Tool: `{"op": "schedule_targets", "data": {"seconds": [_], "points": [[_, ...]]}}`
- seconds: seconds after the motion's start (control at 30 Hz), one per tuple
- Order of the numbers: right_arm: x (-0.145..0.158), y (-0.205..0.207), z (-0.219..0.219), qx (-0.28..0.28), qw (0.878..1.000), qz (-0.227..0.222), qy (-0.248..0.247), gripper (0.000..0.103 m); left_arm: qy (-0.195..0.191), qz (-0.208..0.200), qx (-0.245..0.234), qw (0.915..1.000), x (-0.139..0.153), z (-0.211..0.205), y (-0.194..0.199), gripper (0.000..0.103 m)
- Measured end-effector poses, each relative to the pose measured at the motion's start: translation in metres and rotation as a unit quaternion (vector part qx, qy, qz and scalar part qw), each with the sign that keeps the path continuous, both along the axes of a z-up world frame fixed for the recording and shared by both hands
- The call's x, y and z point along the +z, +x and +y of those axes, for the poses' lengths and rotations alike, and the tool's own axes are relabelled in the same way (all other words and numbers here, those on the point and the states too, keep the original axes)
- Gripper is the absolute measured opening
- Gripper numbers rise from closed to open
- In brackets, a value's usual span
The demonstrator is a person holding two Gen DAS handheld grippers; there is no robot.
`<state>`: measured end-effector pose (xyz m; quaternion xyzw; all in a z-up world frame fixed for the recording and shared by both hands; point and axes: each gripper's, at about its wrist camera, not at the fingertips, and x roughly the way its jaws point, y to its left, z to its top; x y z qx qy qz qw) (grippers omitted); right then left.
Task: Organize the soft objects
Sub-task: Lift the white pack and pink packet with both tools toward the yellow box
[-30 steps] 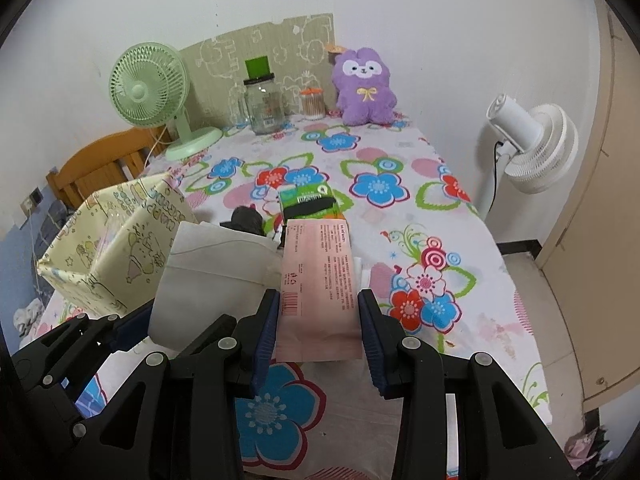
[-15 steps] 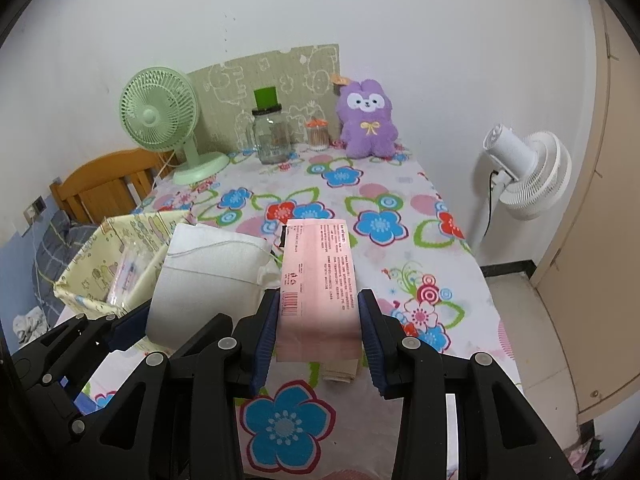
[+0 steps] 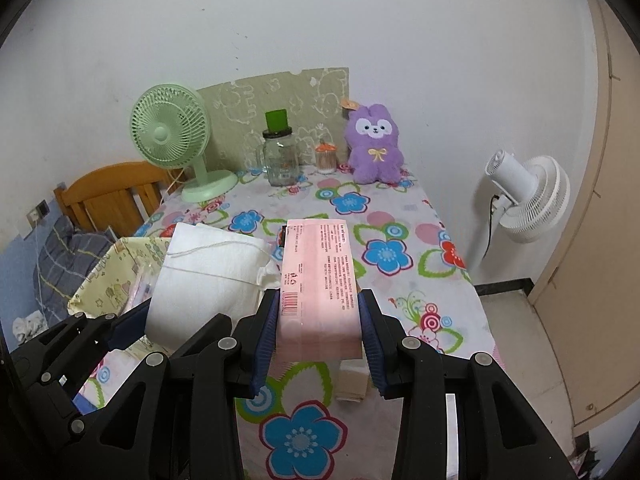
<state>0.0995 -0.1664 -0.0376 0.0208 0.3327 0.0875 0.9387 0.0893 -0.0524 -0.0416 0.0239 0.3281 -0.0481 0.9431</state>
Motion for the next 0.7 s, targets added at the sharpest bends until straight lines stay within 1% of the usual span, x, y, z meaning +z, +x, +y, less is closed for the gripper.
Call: {"op": "schedule_targets", "data": {"seconds": [0.3,0.7], "points": [[0.011,0.005,0.017,0.009,1.000,-0.011,0.001,0.043,0.004,-0.011,0.009,0.9999,0.010,0.016,0.005,0.045],[0.014,0.023,0.051,0.034,0.999,-0.013,0.001,0.043,0.015,-0.015,0.023,0.9995,0.015,0.043,0.016,0.045]]}}
